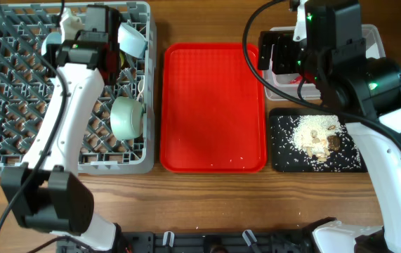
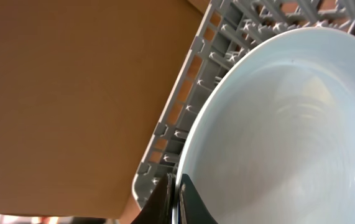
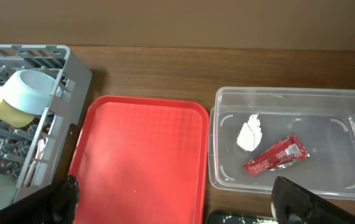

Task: Sort waste into correct bins and load items into the dishwasher rack
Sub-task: 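Carry the plate left and stand it upright in the rack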

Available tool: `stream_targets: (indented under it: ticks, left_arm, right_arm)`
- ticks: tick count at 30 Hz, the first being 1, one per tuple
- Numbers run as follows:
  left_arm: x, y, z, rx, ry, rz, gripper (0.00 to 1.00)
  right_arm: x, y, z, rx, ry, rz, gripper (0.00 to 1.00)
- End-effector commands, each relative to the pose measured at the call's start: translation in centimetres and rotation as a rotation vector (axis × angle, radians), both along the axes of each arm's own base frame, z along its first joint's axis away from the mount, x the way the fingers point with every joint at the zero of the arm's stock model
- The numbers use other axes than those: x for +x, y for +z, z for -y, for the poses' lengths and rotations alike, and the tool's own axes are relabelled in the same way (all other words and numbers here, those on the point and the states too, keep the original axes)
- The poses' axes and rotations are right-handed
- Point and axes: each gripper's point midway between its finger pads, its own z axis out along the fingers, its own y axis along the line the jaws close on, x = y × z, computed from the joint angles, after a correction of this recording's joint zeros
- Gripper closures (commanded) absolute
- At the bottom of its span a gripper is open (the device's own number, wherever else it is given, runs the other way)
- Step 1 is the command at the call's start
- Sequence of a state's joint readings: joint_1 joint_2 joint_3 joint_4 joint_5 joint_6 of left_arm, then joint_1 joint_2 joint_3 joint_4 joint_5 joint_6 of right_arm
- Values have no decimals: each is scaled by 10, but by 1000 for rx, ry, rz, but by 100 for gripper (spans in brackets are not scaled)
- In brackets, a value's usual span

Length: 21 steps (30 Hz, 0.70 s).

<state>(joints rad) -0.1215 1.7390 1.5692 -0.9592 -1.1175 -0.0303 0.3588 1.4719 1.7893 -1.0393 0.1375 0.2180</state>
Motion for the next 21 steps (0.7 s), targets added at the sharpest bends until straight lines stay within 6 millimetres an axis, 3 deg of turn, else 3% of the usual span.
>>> stream_targets:
  ticks: [1, 9, 15, 19, 21]
  left_arm:
    - [0, 1, -3, 74, 14, -40, 96]
    - [14, -15, 38, 15, -100, -57, 96]
    - [19, -45, 58, 26, -149, -160, 96]
    - [20, -46, 71, 28, -182, -163, 89]
    - [21, -57, 89, -31, -236, -180, 81]
  right_arm:
    - [3, -3, -1, -6, 6, -6, 0]
    - [3, -3, -1, -5, 6, -7, 0]
    - [3, -3, -1, -6, 6, -7, 0]
    - [3, -3, -1, -6, 6, -7, 0]
    - [3, -3, -1, -5, 6, -7, 1]
